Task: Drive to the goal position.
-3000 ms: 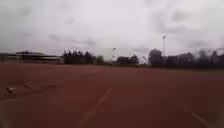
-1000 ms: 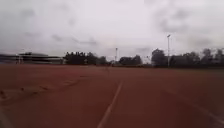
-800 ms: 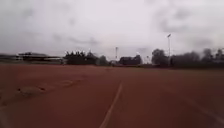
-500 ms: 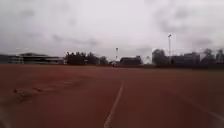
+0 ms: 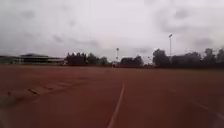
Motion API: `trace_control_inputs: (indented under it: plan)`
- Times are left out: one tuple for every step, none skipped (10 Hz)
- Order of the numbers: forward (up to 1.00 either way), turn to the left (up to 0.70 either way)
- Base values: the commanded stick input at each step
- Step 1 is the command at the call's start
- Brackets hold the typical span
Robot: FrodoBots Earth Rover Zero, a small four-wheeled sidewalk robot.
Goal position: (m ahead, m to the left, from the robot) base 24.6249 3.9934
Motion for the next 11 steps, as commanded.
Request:
trace_control_inputs:
  plan:
    - [0.5,0.0]
    - [0.5,0.0]
    - [0.5,0.0]
    - [0.5,-0.02]
    - [0.5,-0.09]
    - [0.5,-0.34]
    - [0.5,-0.49]
    - [0.5,-0.5]
    - [0.5,-0.46]
    - [0.5,-0.4]
    - [0.5,0.0]
